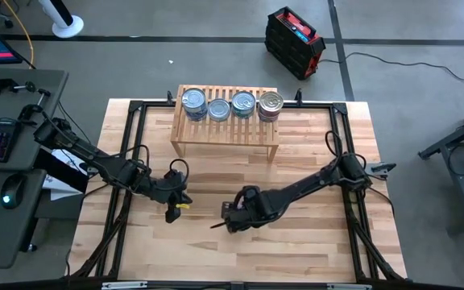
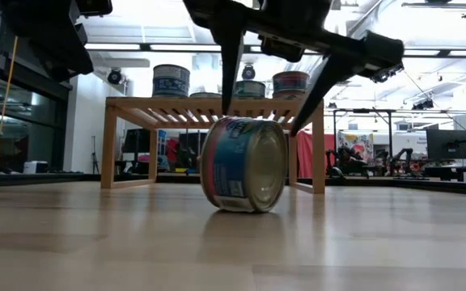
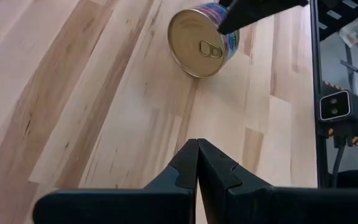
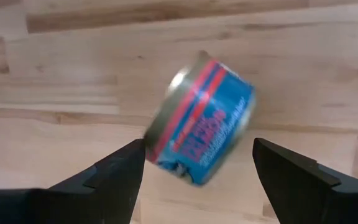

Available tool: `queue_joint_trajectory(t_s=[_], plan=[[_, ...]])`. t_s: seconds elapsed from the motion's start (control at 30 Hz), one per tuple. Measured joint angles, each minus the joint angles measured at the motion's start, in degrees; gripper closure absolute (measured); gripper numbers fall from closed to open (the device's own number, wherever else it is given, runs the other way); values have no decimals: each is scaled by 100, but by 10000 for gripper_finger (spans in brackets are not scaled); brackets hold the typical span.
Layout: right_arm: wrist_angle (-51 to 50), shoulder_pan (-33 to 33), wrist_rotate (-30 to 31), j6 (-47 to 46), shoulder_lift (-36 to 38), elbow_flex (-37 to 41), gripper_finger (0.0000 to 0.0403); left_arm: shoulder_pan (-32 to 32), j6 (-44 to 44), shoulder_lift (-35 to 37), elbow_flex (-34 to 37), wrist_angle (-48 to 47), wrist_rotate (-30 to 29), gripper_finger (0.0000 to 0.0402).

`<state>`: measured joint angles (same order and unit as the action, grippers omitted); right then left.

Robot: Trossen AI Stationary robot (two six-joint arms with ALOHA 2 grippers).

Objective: Stack canned seafood by type on shelf
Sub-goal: Stack the blue-pink tuna can on top of the other blue-pink tuna can on the shelf

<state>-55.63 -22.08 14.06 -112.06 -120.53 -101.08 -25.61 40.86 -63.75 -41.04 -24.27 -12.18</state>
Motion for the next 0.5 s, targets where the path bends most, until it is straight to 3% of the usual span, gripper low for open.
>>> queue_joint_trajectory(t_s=[0.5], plan=[[23,37,133,-364,-2,-200,116,0,-53,0,0,-42,19,401]])
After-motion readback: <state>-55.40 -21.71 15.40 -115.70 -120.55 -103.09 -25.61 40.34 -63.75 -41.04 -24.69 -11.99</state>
